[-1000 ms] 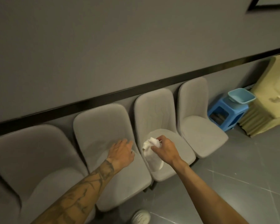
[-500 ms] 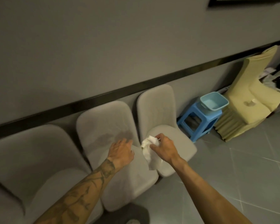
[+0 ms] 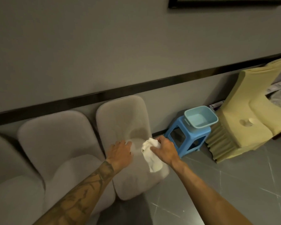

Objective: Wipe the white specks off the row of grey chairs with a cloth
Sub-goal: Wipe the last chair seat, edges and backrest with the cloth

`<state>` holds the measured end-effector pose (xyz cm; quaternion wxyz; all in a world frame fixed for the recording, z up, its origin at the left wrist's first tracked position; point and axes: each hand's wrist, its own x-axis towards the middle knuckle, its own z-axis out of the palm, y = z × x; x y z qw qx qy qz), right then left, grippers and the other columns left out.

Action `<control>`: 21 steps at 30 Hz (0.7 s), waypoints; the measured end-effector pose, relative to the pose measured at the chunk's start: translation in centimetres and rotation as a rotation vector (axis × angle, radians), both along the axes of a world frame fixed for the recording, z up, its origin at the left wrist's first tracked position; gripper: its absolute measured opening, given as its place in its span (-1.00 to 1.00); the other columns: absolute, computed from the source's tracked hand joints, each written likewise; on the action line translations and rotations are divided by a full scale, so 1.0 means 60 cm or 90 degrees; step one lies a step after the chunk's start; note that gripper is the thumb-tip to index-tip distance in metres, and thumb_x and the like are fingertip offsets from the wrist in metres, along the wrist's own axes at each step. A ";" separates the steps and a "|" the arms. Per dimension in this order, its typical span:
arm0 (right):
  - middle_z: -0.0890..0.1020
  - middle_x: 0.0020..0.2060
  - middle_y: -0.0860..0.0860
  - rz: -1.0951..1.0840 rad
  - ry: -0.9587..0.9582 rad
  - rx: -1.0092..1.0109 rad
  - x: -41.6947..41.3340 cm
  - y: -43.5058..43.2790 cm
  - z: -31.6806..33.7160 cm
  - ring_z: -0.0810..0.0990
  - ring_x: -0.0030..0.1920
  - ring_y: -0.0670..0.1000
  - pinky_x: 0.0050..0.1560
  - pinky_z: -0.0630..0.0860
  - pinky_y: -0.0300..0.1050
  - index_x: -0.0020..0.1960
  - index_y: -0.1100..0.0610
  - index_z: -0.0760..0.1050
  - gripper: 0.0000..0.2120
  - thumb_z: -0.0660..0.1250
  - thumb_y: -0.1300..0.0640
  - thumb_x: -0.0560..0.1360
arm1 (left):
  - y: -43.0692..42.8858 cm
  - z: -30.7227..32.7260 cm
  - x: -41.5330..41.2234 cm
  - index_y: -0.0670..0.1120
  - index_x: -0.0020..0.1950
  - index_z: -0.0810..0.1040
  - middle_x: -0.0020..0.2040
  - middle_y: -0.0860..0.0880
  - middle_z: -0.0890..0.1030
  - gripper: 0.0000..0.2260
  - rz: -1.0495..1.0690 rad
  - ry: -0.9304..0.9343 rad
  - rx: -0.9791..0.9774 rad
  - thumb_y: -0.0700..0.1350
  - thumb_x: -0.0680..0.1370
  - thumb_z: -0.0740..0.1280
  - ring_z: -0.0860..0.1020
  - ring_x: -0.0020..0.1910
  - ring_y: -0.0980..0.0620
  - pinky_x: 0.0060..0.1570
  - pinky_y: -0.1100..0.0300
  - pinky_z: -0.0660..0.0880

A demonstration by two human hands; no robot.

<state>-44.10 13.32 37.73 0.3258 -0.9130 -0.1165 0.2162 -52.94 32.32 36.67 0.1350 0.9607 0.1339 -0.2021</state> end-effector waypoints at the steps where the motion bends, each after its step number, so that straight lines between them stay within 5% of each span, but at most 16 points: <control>1: 0.56 0.09 0.00 0.005 0.003 0.003 0.027 -0.025 0.001 0.53 0.05 0.01 -0.02 0.43 -0.14 0.21 0.05 0.47 -0.65 0.43 0.02 0.47 | -0.029 0.001 0.024 -0.05 0.64 0.23 0.56 -0.12 0.36 -0.50 0.009 -0.005 -0.006 0.06 0.72 0.13 0.34 0.50 -0.17 0.47 -0.02 0.27; 11: 0.57 0.01 -0.04 0.060 0.008 0.002 0.305 -0.185 -0.019 0.53 -0.01 -0.03 -0.22 0.36 -0.28 0.16 0.01 0.46 -0.70 0.42 0.02 0.47 | -0.212 -0.020 0.276 -0.01 0.63 0.25 0.54 -0.09 0.39 -0.51 0.070 -0.006 -0.017 0.06 0.70 0.15 0.37 0.51 -0.14 0.48 0.01 0.29; 21: 0.51 -0.08 -0.06 0.085 -0.034 -0.044 0.606 -0.304 -0.068 0.51 -0.04 0.01 -0.09 0.33 -0.18 0.14 0.07 0.47 -0.70 0.45 0.04 0.47 | -0.333 -0.089 0.547 -0.04 0.62 0.26 0.49 -0.10 0.41 -0.52 0.105 -0.001 -0.044 0.05 0.71 0.15 0.41 0.45 -0.15 0.43 -0.02 0.32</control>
